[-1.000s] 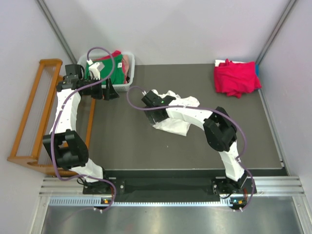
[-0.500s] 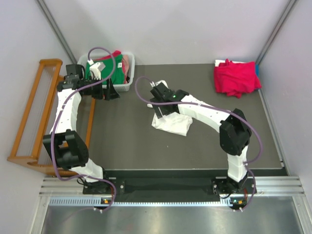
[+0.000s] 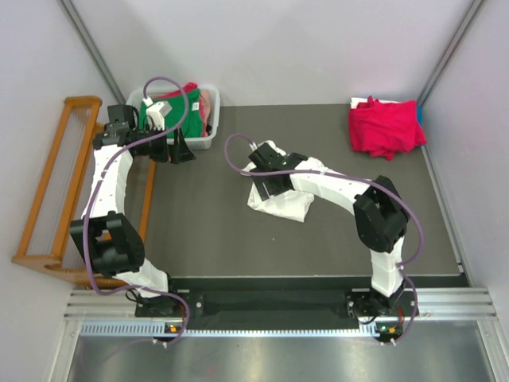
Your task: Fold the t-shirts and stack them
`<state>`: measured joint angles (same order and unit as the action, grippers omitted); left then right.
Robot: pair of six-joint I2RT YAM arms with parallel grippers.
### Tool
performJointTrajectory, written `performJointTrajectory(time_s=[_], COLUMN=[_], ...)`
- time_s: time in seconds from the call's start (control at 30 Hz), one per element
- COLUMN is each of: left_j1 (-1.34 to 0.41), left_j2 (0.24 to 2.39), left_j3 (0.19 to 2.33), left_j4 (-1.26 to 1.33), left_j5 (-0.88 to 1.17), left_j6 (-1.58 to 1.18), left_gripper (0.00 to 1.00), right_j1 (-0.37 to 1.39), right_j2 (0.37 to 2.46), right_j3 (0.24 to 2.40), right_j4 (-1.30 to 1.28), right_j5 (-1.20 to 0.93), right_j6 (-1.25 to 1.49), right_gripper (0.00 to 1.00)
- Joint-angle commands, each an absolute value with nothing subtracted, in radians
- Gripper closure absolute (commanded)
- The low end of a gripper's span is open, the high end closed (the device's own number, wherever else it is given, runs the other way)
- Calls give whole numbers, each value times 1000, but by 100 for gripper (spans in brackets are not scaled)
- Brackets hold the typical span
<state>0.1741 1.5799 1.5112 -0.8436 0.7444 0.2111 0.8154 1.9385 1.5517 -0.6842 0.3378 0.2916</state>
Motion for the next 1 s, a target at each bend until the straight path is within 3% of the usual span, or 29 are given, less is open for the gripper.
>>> performJointTrajectory(time_s=[0.0,0.63,0.83,0.97], left_j1=[170,160,156,150], left_j2=[1586,1582,1586,1586], left_j3=[1543,1512,1516,1517], left_j4=[-853,-853,-856,-856], left_j5=[772,781,787,795], left_j6=[227,230,229,218], left_gripper=[2,2,2,2], right_j1=[815,853,844,769], right_j2=[1973,2151,2059,2025], right_j3=[1588,1684,1647,1733], right_j4=[-660,-641,-649,-679], right_j5=[322,192,291,304], right_j6=[302,318,304,287], right_gripper=[25,27,27,26])
